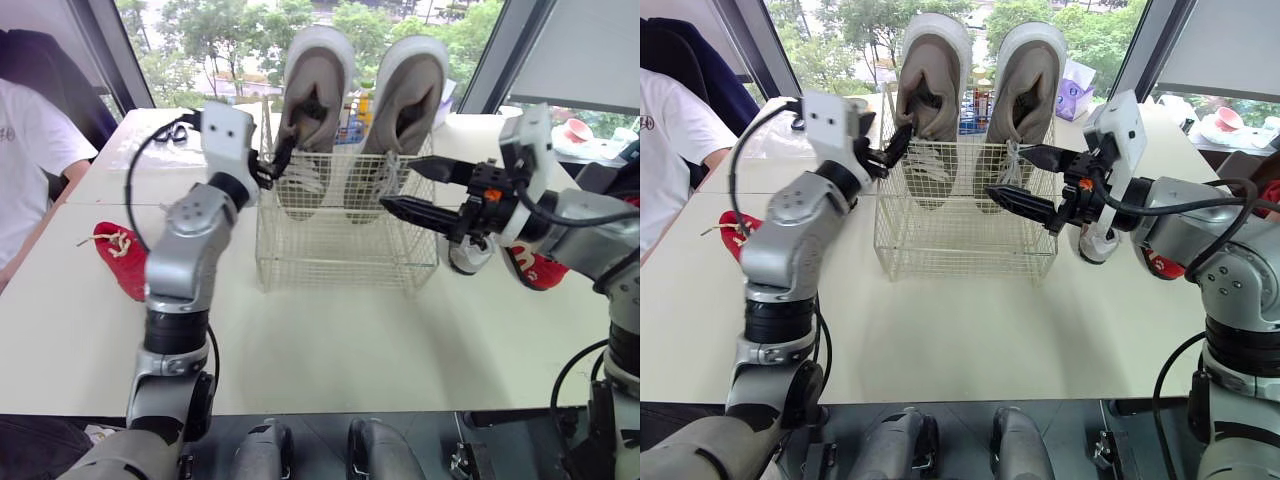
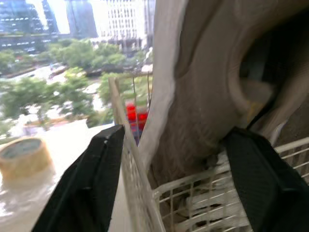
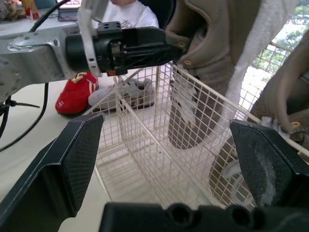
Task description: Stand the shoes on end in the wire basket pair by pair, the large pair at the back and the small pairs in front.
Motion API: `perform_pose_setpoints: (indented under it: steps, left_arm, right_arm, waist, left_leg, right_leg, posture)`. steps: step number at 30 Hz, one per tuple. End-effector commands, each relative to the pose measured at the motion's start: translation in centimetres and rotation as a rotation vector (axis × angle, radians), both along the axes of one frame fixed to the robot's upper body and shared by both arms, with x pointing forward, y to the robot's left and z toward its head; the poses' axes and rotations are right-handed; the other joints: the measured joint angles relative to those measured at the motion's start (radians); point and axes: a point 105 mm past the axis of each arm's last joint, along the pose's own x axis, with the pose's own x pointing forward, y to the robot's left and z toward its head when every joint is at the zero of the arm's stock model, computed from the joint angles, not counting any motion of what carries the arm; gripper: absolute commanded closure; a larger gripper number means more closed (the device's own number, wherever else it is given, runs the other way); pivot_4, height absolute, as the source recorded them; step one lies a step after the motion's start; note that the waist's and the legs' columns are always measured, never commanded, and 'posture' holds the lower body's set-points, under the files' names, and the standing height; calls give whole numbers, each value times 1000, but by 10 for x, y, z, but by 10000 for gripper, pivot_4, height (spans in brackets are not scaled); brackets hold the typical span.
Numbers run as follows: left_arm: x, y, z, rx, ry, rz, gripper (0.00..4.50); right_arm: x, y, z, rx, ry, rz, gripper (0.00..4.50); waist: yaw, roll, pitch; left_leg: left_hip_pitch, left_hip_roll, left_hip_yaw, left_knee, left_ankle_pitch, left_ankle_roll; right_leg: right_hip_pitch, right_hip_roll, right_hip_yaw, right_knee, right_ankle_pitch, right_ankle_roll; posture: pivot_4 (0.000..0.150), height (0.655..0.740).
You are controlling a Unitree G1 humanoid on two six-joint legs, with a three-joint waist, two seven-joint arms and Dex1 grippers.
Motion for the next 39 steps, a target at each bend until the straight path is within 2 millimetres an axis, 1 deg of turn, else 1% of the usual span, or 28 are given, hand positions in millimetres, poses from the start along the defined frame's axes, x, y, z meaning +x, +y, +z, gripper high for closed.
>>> perform_pose_setpoints:
  steps: [1,4,6,7,9,10,12,14,16,18,20,22,25,26,27,29,33,39]
  left_arm:
    - [-38,16,26,-52,-91,-106,14906]
    - [-62,30,18,-68,0,-222,14906]
    - [-71,31,15,-72,37,-270,14906]
    - [-80,31,7,-66,88,-343,14906]
    - [-99,26,-11,-59,197,-489,14906]
    - [-107,24,-19,-59,242,-545,14906]
    - [-116,15,-33,-35,306,-612,14906]
    - [-125,5,-43,-30,352,-681,14906]
    - [-135,-4,-53,-8,391,-736,14906]
    - [-143,-11,-64,31,427,-758,14906]
    - [-149,-15,-72,40,447,-772,14906]
    - [-154,-19,-77,53,460,-785,14906]
    - [-162,-24,-81,52,470,-810,6953]
    - [-164,-25,-82,59,473,-812,1993]
    - [-165,-26,-85,74,476,-800,868]
    - [-166,-28,-89,85,482,-783,868]
    - [-164,-31,-91,77,472,-763,868]
    - [-159,-32,-90,72,454,-739,868]
  right_arm:
    - [0,-16,23,72,-89,-62,0]
    - [-7,-36,20,144,-25,-76,0]
    - [-8,-47,15,152,-3,-106,0]
    - [-6,-63,8,171,22,-161,0]
    - [-3,-95,-6,214,65,-282,0]
    - [-3,-107,-15,216,79,-336,0]
    - [-1,-124,-30,218,86,-440,0]
    - [0,-135,-44,232,76,-532,0]
    - [2,-144,-53,243,42,-639,0]
    - [2,-145,-61,255,30,-694,0]
    - [3,-145,-69,276,32,-743,0]
    - [5,-151,-78,305,30,-843,0]
    - [7,-154,-97,306,45,-941,0]
    - [8,-153,-105,312,59,-958,0]
    - [9,-150,-112,307,74,-969,0]
    - [13,-143,-126,295,99,-967,0]
    - [25,-133,-142,257,116,-957,0]
    - [45,-136,-165,217,133,-1015,0]
  waist:
    - [-4,0,0]
    - [1,1,0]
    - [5,1,0]
    - [6,0,0]
    - [5,0,0]
    - [5,0,0]
    - [4,0,0]
    - [2,0,0]
    - [1,1,-1]
    - [-1,4,-2]
    - [0,6,-2]
    - [0,7,-3]
    - [2,8,-3]
    - [3,8,-4]
    - [3,8,-4]
    - [1,10,-5]
    - [-1,13,-6]
    - [0,13,-6]
  left_leg:
    - [0,0,0,0,0,0]
    - [0,0,-1,0,1,-1]
    - [0,0,-2,0,1,-1]
    - [0,-1,-2,0,1,-1]
    - [1,-1,-3,1,0,-1]
    - [1,-2,-3,1,0,-1]
    - [1,-2,-3,1,0,-1]
    - [2,-2,-2,1,1,-1]
    - [2,-1,-3,0,1,-2]
    - [3,-1,-2,0,1,-3]
    - [3,-1,-2,0,1,-3]
    - [2,-1,-1,-1,1,-3]
    - [2,0,-1,0,1,-3]
    - [2,-1,-1,0,1,-3]
    - [2,-1,-1,0,1,-3]
    - [2,-1,-1,0,1,-3]
    - [2,-1,-1,-1,1,-3]
    - [2,-1,-1,-1,1,-3]
  right_leg:
    - [0,0,0,0,0,0]
    - [0,0,0,0,0,0]
    - [1,0,0,0,0,0]
    - [2,0,0,0,0,0]
    - [4,0,0,-1,0,0]
    - [4,0,0,-1,0,0]
    - [4,-1,0,-1,-1,0]
    - [4,0,0,-1,-1,0]
    - [4,1,0,-1,-1,0]
    - [4,2,1,-1,-1,0]
    - [3,2,3,-1,-2,-2]
    - [2,2,3,-1,-2,-3]
    - [2,3,3,-1,-3,-4]
    - [2,3,4,-1,-3,-4]
    - [2,2,4,-1,-3,-4]
    - [2,2,4,-1,-3,-4]
    - [2,3,4,-2,-3,-4]
    - [1,3,4,-2,-3,-5]
  posture:
    - [1500,7400]
    - [1500,7400]
    - [1500,7400]
    - [1500,7400]
    - [1500,7400]
    - [1500,7400]
    - [1500,7400]
    - [1500,7400]
    - [1500,7400]
    - [1500,7400]
    - [1500,7400]
    - [1500,7400]
    - [1500,7400]
    - [1500,7400]
    - [1500,7400]
    - [1500,7400]
    - [1500,7400]
    - [1500,7400]
